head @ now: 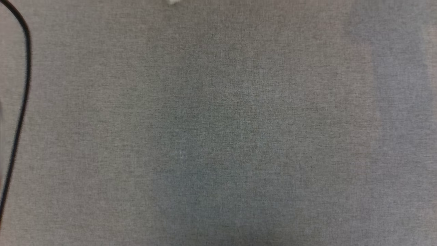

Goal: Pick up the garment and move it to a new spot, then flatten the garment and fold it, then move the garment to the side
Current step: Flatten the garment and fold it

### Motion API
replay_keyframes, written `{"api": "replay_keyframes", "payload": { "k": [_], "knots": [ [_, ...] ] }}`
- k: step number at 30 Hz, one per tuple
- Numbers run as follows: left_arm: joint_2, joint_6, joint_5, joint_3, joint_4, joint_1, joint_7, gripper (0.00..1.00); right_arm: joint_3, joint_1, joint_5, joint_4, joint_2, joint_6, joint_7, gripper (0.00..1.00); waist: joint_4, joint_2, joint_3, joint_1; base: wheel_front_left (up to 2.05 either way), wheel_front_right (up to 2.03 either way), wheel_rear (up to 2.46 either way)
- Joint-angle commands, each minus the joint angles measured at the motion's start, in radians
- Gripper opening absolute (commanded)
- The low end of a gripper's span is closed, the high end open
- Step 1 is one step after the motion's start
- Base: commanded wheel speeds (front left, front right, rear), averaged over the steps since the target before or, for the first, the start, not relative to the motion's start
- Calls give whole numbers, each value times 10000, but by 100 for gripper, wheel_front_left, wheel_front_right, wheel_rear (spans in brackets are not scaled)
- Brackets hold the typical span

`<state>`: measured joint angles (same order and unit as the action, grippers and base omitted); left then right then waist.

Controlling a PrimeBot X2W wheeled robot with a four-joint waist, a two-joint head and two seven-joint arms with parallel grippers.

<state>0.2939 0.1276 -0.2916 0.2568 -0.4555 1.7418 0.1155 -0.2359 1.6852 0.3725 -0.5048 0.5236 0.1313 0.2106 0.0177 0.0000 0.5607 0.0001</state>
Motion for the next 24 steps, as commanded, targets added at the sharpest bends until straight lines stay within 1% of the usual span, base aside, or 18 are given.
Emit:
{"api": "replay_keyframes", "payload": {
  "k": [1,7,12,18,21,24],
  "knots": [
    [26,28,-21,65,-349,513,130,0,14,515,27,-372,-167,-6,-182,0,-92,0,445,-1,0,0,0],
    [-76,29,-117,264,-1733,1760,554,0,-395,1854,-18,-1830,-450,-6,-824,0,-87,0,737,-1,0,0,0],
    [-162,29,-231,427,-2424,1735,913,0,-801,2030,284,-2749,-681,-6,-1285,0,-63,0,1030,-1,0,0,0],
    [-174,30,-453,545,-2687,718,1308,0,-1512,1220,919,-3428,-895,-6,-2033,0,-104,0,1079,-1,0,0,0],
    [-132,30,-604,605,-2530,-235,1409,0,-1965,428,1432,-3462,-965,-6,-2441,0,-150,0,871,-1,0,0,0],
    [-38,30,-759,558,-2144,-1380,1449,0,-2431,-497,1924,-3335,-905,-6,-2751,0,-156,0,554,-1,0,0,0]
  ]
}}
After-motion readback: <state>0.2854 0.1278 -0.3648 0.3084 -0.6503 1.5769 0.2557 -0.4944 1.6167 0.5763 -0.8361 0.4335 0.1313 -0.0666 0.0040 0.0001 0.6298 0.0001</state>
